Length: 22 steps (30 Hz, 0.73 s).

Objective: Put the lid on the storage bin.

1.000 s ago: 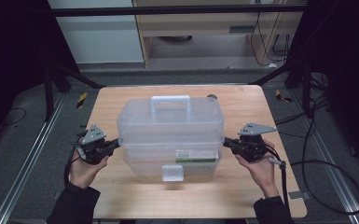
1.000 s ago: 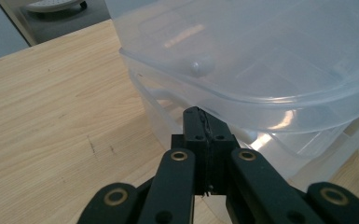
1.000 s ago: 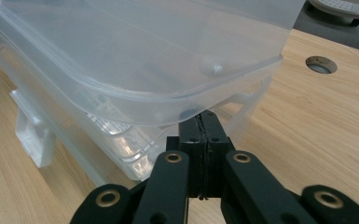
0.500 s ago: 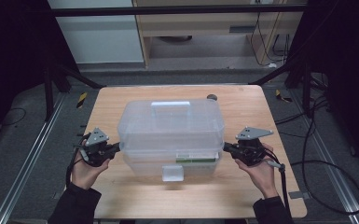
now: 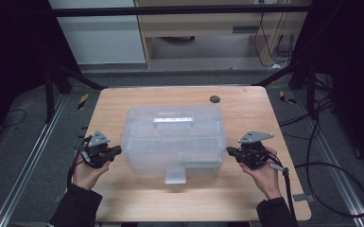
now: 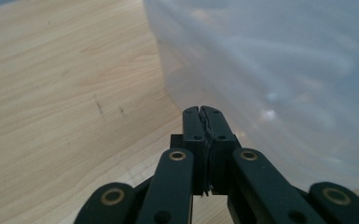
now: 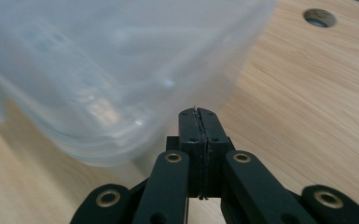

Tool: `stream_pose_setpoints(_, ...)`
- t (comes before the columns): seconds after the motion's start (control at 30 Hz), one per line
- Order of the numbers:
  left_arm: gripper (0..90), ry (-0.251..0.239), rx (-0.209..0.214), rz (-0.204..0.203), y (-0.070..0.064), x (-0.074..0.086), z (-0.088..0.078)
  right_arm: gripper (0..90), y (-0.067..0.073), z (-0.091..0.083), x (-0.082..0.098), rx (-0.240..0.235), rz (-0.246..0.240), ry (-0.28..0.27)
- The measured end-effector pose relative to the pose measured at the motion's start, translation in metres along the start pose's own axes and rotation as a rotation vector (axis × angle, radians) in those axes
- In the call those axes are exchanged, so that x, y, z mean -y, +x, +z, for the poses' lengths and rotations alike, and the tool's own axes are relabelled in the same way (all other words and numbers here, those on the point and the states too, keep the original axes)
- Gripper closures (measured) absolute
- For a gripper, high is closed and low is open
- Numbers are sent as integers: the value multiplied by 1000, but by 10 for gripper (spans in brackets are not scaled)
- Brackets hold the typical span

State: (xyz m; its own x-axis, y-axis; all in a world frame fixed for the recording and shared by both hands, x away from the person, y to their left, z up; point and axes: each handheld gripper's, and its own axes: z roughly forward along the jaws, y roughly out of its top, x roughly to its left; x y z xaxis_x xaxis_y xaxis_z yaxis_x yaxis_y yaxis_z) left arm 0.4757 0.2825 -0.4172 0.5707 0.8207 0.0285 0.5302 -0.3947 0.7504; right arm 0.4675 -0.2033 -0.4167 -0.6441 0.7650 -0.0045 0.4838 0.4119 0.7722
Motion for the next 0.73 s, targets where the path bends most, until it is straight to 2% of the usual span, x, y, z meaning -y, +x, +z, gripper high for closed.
stream_pose_setpoints(0.17,832,-1,-41,-42,13,9,6,876,-11,0,8,43,32,12)
stream_pose_setpoints(0.23,746,-10,-63,-53,18,13,8,821,-17,-1,12,69,52,7)
stream_pose_setpoints(0.3,687,-22,-93,-75,22,17,10,800,-21,-1,15,95,52,7)
stream_pose_setpoints(0.37,626,-24,-112,-98,27,21,13,740,-25,-1,18,115,62,1)
stream_pose_setpoints(0.5,493,-30,-151,-136,36,28,16,540,-35,0,26,184,81,-3)
stream_pose_setpoints(0.6,438,-27,-177,-150,42,32,17,462,-43,1,33,225,101,8)
stream_pose_setpoints(0.73,379,-40,-215,-158,48,37,18,409,-51,1,39,260,132,15)
